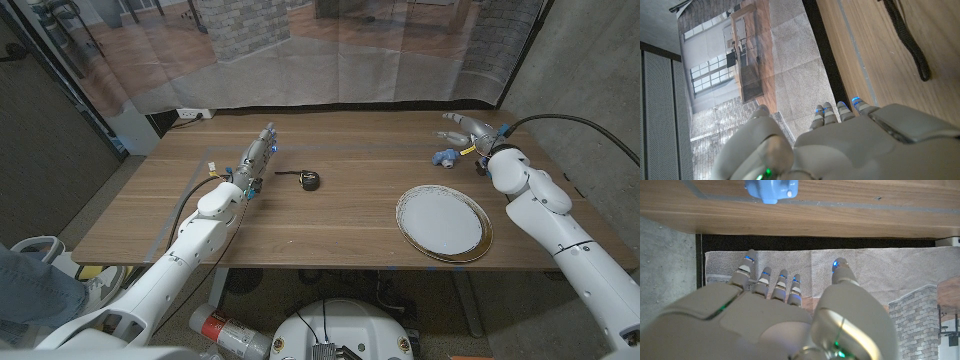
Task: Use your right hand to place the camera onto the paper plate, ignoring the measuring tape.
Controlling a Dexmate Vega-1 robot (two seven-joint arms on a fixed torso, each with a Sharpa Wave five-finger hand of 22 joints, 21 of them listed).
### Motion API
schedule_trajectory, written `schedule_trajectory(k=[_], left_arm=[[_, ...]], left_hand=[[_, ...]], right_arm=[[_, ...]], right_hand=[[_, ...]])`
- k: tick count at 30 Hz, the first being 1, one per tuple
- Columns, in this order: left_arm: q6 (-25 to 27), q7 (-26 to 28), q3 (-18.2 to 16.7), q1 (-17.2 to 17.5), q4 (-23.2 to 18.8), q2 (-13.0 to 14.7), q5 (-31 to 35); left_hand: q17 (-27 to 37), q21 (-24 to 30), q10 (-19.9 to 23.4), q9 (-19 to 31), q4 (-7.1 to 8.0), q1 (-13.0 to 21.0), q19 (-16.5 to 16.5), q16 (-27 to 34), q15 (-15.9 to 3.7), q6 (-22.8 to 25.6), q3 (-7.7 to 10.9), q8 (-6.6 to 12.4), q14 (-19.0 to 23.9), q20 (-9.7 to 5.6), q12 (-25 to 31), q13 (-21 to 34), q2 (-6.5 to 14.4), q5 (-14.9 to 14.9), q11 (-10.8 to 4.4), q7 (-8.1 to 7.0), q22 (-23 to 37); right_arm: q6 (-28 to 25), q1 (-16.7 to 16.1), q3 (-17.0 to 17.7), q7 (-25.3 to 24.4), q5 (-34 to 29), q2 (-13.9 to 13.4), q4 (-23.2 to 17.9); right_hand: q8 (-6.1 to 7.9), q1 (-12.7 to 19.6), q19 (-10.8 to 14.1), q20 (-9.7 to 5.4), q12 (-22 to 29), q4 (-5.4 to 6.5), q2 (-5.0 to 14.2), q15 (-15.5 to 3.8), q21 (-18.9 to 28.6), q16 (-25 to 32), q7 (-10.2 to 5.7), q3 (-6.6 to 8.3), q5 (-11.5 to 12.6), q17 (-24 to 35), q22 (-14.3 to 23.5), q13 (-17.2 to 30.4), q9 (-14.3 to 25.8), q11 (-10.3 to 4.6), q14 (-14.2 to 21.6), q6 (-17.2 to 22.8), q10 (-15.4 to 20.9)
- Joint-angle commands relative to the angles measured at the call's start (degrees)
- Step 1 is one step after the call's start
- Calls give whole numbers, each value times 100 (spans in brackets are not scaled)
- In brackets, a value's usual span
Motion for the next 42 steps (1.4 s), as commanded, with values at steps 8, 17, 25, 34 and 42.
schedule_trajectory(k=[8, 17, 25, 34, 42], left_arm=[[-9, 76, -56, 100, -123, 53, -34], [-12, 61, -53, 94, -108, 53, -40], [2, 25, -53, 78, -81, 62, -50], [38, 29, -39, 49, -94, 73, -28], [62, 25, -38, 45, -90, 84, -26]], left_hand=[[24, -15, -32, 20, 11, -1, 18, 19, 42, -32, -26, -9, -18, 18, 14, 21, 50, -18, 23, 8, 13], [26, -28, -41, 20, 11, 1, 12, 18, 50, -36, -34, -11, -20, 46, 10, 22, 56, -24, 18, 7, 15], [26, -37, -37, 21, 10, 4, 13, 18, 60, -39, -40, -13, -22, 50, 12, 22, 63, -28, 15, 3, 17], [27, -46, -37, 22, 10, 7, 15, 19, 67, -47, -46, -16, -19, 57, 12, 22, 72, -33, 5, -20, 19], [28, -52, -33, 22, 10, 9, 18, 19, 75, -46, -51, -16, -19, 57, 13, 23, 77, -37, 6, -20, 20]], right_arm=[[-444, 269, -359, 571, -408, -250, -100], [-589, 346, -446, 883, -510, -359, -183], [-796, 405, -542, 1215, -609, -440, -240], [-863, 465, -611, 1348, -685, -490, -205], [-959, 512, -676, 1467, -758, -526, -165]], right_hand=[[6, 187, 106, 20, -28, -40, -61, 26, -44, -5, -12, 43, 53, 11, 29, 14, 28, 33, -41, -189, -163], [3, 262, 176, 22, -32, -37, -148, 53, -65, -1, -2, 33, 73, 13, 32, 17, 29, 57, -72, -340, -280], [4, 341, 271, 25, -42, -24, -250, 88, -90, -16, 21, 15, 101, 14, 35, 18, 29, 138, -172, -514, -450], [7, 430, 318, 26, -41, -18, -296, 103, -124, -17, 53, 21, 127, 14, 35, 19, 32, 212, -241, -658, -586], [17, 453, 351, 28, -29, -10, -344, 114, -138, -11, 41, 6, 138, 15, 35, 20, 32, 239, -256, -709, -621]])
